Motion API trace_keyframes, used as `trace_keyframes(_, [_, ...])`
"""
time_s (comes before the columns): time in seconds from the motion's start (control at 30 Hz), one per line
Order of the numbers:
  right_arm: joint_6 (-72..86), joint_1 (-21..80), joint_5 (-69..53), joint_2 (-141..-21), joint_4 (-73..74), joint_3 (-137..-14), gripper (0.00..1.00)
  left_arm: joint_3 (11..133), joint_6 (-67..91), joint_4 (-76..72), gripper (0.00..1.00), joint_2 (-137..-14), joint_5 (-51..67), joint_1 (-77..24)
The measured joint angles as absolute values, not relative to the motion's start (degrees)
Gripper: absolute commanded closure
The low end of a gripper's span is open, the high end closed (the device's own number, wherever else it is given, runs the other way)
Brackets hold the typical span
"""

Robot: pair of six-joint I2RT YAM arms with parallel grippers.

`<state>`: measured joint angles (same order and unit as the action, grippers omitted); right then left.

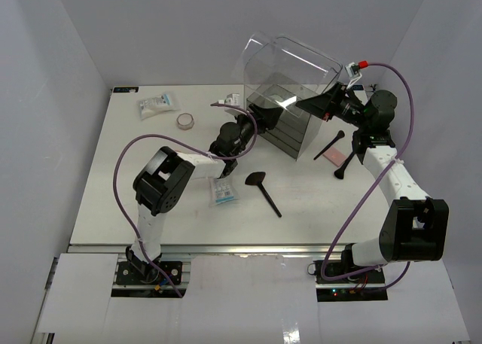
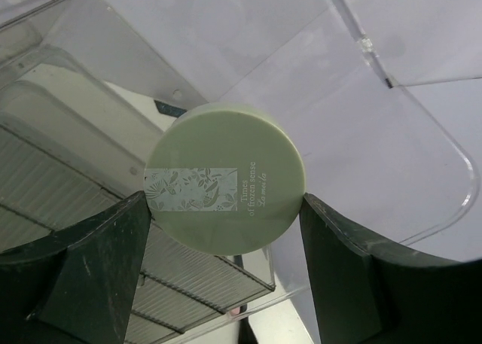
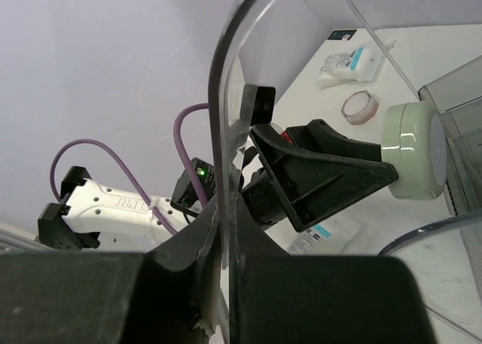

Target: Organize the makeup

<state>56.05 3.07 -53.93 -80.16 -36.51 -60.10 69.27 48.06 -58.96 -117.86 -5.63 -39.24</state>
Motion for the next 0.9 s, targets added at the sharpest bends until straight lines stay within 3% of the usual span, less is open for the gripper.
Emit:
trace_keyframes(0.3, [59.95, 3.07, -54.17, -80.16, -38.78, -60.10, 0.92, 70.60, 46.07, -66.29, 0.76, -118.71, -5.28, -39.52])
trace_keyframes(0.6, [62.65, 3.07, -54.19, -80.16, -40.46, -60.10, 0.92, 78.52, 39.61, -63.07, 0.73, -124.49, -5.51, -40.77])
trace_keyframes(0.83, [63.41, 3.07, -54.24, -80.16, -40.88, -60.10, 0.92, 80.31, 35.97, -59.31, 0.33, -125.91, -8.12, -41.54])
trace_keyframes(0.9, [63.54, 3.07, -54.24, -80.16, -40.91, -60.10, 0.92, 80.61, 35.39, -58.56, 0.26, -125.91, -9.28, -41.72])
